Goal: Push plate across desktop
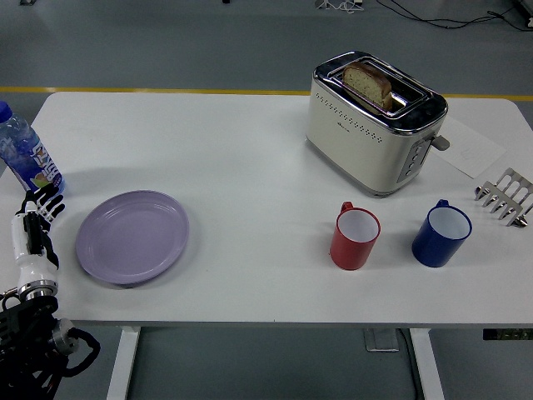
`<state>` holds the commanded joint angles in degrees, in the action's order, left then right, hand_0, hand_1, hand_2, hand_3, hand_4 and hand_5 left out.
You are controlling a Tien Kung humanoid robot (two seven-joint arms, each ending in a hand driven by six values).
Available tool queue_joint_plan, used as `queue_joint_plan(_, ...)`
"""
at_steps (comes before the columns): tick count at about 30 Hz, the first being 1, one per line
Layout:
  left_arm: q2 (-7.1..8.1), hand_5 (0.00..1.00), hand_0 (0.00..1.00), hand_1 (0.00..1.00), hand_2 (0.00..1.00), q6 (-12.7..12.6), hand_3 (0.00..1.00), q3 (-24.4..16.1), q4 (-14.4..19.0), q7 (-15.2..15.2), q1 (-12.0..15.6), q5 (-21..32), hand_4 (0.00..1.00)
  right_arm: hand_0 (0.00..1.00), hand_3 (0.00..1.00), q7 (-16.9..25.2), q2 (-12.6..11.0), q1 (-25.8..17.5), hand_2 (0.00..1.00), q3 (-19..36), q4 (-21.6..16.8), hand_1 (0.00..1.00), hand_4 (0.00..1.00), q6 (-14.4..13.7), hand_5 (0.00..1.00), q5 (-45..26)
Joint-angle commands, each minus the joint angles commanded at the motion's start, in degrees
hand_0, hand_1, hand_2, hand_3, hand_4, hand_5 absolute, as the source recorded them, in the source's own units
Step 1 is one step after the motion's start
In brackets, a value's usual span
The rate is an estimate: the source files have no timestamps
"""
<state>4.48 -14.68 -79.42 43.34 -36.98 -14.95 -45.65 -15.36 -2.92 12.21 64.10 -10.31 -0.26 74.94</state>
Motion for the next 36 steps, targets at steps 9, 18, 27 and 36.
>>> queue_joint_plan(9, -0.45, 0.998, 0.688, 0.727, 0.72, -0.27, 0.629, 1.69, -0.28, 0.0, -0.21, 0.53, 0.428, 0.641, 0.578, -0.05, 0.18, 0.1, 0.634, -0.04, 0.0, 0.618, 0.362, 0.05, 0.149, -0.02)
queue_joint_plan(18, -0.93, 0.998, 0.68, 0.72, 0.71, -0.57, 0.62, 3.64, -0.25, 0.0, -0.75, 1.14, 0.429, 0.64, 0.578, -0.03, 0.22, 0.2, 0.633, -0.2, 0.0, 0.618, 0.362, 0.04, 0.149, -0.19)
queue_joint_plan(27, -1.59, 0.998, 0.68, 0.718, 0.709, -0.69, 0.618, 5.91, -0.21, 0.0, -1.18, 1.99, 0.429, 0.64, 0.578, 0.0, 0.26, 0.23, 0.633, -0.44, 0.0, 0.619, 0.361, 0.06, 0.148, -0.4)
queue_joint_plan(36, -1.97, 0.998, 0.68, 0.717, 0.706, -0.9, 0.616, 7.88, 0.54, 0.0, -1.13, 2.59, 0.43, 0.64, 0.578, -0.01, 0.27, -0.02, 0.633, -0.64, 0.0, 0.618, 0.361, 0.12, 0.148, -0.51)
